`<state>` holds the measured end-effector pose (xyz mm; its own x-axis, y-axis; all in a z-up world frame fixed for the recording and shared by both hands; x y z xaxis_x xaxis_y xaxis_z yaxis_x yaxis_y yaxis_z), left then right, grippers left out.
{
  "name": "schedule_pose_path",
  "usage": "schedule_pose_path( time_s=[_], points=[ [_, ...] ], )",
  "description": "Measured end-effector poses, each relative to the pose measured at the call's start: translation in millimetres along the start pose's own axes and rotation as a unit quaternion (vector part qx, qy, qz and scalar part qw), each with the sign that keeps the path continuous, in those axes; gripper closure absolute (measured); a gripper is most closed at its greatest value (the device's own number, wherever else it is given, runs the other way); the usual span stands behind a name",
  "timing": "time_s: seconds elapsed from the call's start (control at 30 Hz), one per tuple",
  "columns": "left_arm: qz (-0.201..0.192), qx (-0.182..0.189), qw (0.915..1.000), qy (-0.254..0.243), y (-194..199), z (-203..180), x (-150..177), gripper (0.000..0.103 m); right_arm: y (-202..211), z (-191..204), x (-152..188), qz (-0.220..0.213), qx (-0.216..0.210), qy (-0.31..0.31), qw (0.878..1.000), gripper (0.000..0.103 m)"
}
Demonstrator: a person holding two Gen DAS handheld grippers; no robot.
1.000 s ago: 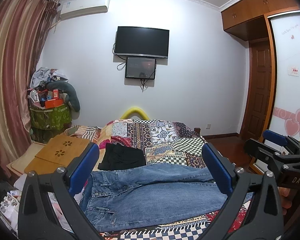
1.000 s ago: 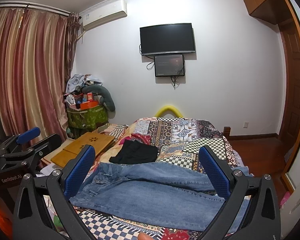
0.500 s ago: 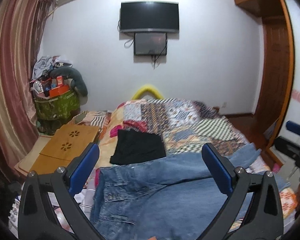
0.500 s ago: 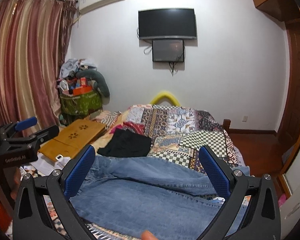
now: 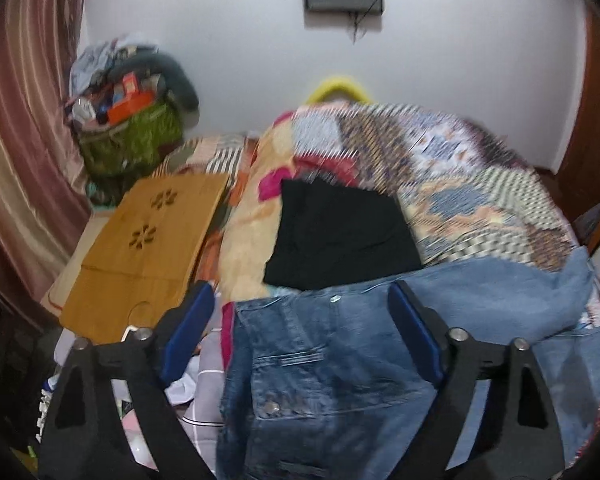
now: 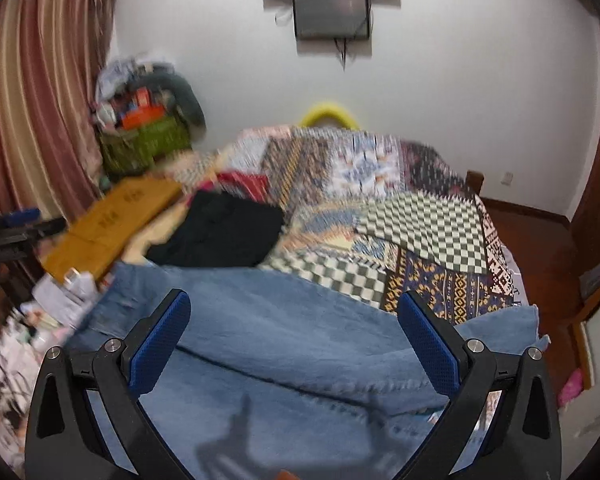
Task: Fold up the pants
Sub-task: 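Lower both grippers onto the jeans waistband and leg edge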
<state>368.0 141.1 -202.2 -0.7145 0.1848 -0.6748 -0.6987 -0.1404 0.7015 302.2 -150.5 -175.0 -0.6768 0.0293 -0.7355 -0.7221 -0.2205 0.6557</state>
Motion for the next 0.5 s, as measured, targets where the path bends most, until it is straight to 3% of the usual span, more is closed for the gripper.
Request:
schedule_pose_path(
  time_s=[0.1,0.17,0.23,0.33,0.5],
  points=[
    [0.050,0.000,0.9986,0.019,-45.6,18.3,15.5,0.030,-32.4,-15.4,-1.3,0.038,0.007,0.002,0.999,0.003],
    [0.085,0.010,0.9960,0.028,-73.9,24.0,28.5,0.033,-54.2,-26.2,1.2,0.072,0.011,-0.010,0.997,0.022],
    [0.114,0.015,0.9929,0.029,-99.1,26.4,41.7,0.035,-77.8,-33.3,0.2,0.101,0.008,-0.020,0.995,0.031],
    [0.159,0.031,0.9863,0.035,-133.4,26.7,64.5,0.035,-106.7,-44.2,1.4,0.135,0.002,-0.036,0.990,0.030],
    [0.200,0.051,0.9761,0.066,-171.3,29.7,87.9,0.035,-131.7,-44.8,4.2,0.163,-0.003,-0.012,0.987,0.030]
  ],
)
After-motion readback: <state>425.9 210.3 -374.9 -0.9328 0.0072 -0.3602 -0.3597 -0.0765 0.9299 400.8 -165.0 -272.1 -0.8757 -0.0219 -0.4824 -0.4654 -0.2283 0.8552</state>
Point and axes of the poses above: each gripper's, at about its wrist camera, not at the fingertips, and y roughly against the way its jaws point, z to its left, x to its underside, the point moved 7 cm from there along -y, roughly the way its jaws point, and after that the axes turned 13 degrees about -y, right-handed, at the moved point
